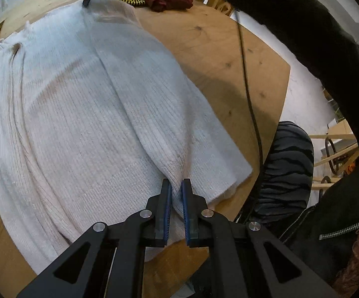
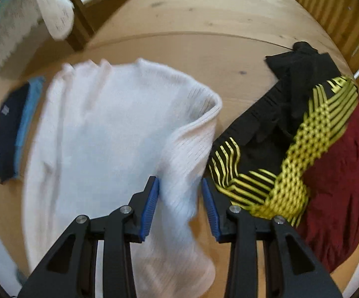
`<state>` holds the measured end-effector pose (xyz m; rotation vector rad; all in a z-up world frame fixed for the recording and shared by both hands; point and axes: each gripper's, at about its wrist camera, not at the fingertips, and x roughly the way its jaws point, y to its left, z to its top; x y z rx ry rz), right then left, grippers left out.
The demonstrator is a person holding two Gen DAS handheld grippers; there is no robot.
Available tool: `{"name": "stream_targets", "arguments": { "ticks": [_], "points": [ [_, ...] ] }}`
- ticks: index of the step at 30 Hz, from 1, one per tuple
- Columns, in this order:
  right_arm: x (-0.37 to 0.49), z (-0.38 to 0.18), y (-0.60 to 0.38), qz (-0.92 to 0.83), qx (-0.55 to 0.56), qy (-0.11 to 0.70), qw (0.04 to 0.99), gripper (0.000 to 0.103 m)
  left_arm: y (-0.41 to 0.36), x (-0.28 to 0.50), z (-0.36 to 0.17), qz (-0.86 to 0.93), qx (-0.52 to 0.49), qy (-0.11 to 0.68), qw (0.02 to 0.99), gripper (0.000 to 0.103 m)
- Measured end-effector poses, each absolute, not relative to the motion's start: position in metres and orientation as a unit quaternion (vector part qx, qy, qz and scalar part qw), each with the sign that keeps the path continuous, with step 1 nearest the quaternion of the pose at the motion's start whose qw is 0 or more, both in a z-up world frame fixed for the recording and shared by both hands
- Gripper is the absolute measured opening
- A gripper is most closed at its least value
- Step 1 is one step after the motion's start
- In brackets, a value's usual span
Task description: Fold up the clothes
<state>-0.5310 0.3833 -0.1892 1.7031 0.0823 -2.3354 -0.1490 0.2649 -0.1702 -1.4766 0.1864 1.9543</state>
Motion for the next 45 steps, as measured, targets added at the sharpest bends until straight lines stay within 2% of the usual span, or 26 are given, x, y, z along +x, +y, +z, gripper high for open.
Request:
{"name": "stream_targets", "arguments": {
  "ticks": [2, 6, 8, 12, 20, 22, 23, 25, 28, 30, 35, 38, 42, 44, 45],
  "points": [
    [-0.538, -0.198, 0.374, -0.808, 0.575, 0.045, 0.121, 0.038, 0.265, -0.147, -0.171, 0.75, -0.566, 0.068, 0.336, 0.008],
    [-0.537, -0.177, 0.388, -0.82, 0.55, -0.03, 0.158, 0.038, 0.262, -0.143, -0.17, 0.75, -0.564, 0.067, 0.339, 0.01],
    [-0.532, -0.163, 0.4, -0.826, 0.537, -0.043, 0.166, 0.038, 0.257, -0.143, -0.171, 0.748, -0.567, 0.06, 0.34, 0.01],
    [-0.527, -0.154, 0.421, -0.829, 0.544, -0.021, 0.131, 0.032, 0.248, -0.141, -0.171, 0.748, -0.57, 0.061, 0.335, 0.01],
    [-0.535, -0.178, 0.4, -0.811, 0.565, 0.016, 0.15, 0.032, 0.248, -0.135, -0.175, 0.752, -0.573, 0.063, 0.32, 0.01],
    [-0.534, -0.187, 0.384, -0.809, 0.566, 0.062, 0.146, 0.026, 0.249, -0.136, -0.175, 0.753, -0.575, 0.058, 0.315, 0.01],
    [-0.535, -0.193, 0.378, -0.812, 0.563, 0.098, 0.121, 0.017, 0.25, -0.136, -0.175, 0.752, -0.578, 0.054, 0.313, 0.01],
    [-0.538, -0.2, 0.374, -0.816, 0.554, 0.152, 0.062, 0.016, 0.248, -0.135, -0.171, 0.746, -0.585, 0.037, 0.316, 0.009],
    [-0.534, -0.19, 0.384, -0.827, 0.548, 0.108, 0.066, 0.017, 0.241, -0.127, -0.152, 0.749, -0.575, 0.003, 0.329, 0.009],
    [-0.521, -0.174, 0.39, -0.832, 0.54, 0.09, 0.084, 0.02, 0.245, -0.12, -0.136, 0.762, -0.556, 0.012, 0.331, 0.011],
    [-0.471, -0.161, 0.391, -0.815, 0.555, 0.064, 0.156, 0.02, 0.27, -0.11, -0.118, 0.771, -0.53, 0.076, 0.344, 0.013],
    [-0.456, -0.177, 0.382, -0.799, 0.57, 0.082, 0.174, 0.02, 0.276, -0.116, -0.116, 0.769, -0.525, 0.08, 0.356, 0.022],
    [-0.442, -0.202, 0.369, -0.782, 0.583, 0.111, 0.188, 0.02, 0.293, -0.128, -0.15, 0.75, -0.558, 0.114, 0.337, 0.021],
    [-0.444, -0.203, 0.372, -0.785, 0.581, 0.105, 0.186, 0.02, 0.299, -0.128, -0.166, 0.733, -0.576, 0.104, 0.345, 0.021],
    [-0.445, -0.202, 0.374, -0.786, 0.582, 0.101, 0.185, 0.018, 0.301, -0.126, -0.169, 0.731, -0.575, 0.092, 0.355, 0.028]
  ]
}}
